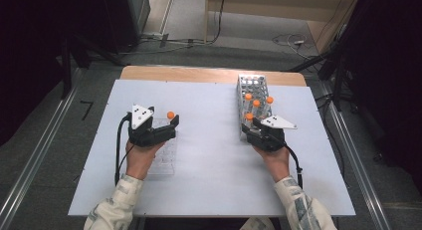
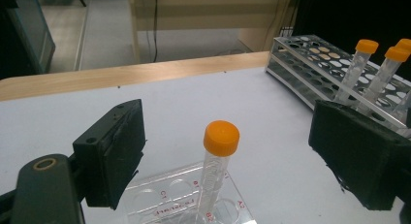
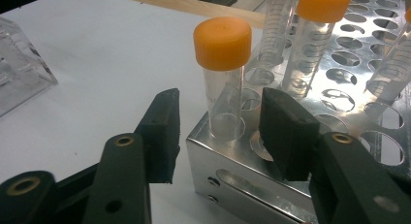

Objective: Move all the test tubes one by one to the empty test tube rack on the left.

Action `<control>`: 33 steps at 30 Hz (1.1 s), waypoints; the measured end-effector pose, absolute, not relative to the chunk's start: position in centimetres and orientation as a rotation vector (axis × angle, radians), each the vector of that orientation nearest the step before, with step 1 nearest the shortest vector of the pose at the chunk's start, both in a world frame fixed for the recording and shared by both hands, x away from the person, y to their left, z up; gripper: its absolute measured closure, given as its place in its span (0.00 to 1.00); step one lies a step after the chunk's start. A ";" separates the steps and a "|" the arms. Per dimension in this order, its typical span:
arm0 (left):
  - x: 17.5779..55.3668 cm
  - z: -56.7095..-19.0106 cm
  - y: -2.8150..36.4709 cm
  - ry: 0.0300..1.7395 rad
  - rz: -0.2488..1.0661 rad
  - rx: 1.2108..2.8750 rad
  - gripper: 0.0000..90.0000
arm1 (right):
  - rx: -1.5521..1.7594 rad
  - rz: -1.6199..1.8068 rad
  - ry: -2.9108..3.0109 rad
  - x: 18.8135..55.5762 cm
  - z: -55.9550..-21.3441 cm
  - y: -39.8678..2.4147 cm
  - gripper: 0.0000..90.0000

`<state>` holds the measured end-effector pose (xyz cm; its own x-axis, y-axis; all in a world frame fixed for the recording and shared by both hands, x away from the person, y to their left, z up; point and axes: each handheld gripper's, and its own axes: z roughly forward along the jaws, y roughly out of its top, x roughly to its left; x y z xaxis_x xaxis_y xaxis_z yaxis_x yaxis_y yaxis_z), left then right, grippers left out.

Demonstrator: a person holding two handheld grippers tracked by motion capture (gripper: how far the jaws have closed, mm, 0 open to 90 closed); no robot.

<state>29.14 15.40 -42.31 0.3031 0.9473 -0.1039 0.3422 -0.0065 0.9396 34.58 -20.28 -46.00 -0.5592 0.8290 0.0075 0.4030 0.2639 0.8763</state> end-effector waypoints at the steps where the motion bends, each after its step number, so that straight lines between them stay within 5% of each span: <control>1: 29.1 -42.3 15.4 1.223 0.745 1.552 0.15 | 1.112 1.238 2.078 34.6 -46.0 -20.3 0.56; 15: 29.1 -42.4 15.3 1.222 0.741 1.554 0.16 | 1.085 1.220 2.046 34.8 -46.3 -19.9 0.78; 33: 29.1 -42.4 15.1 1.219 0.739 1.557 0.16 | 1.044 1.283 1.976 34.1 -43.8 -20.4 0.79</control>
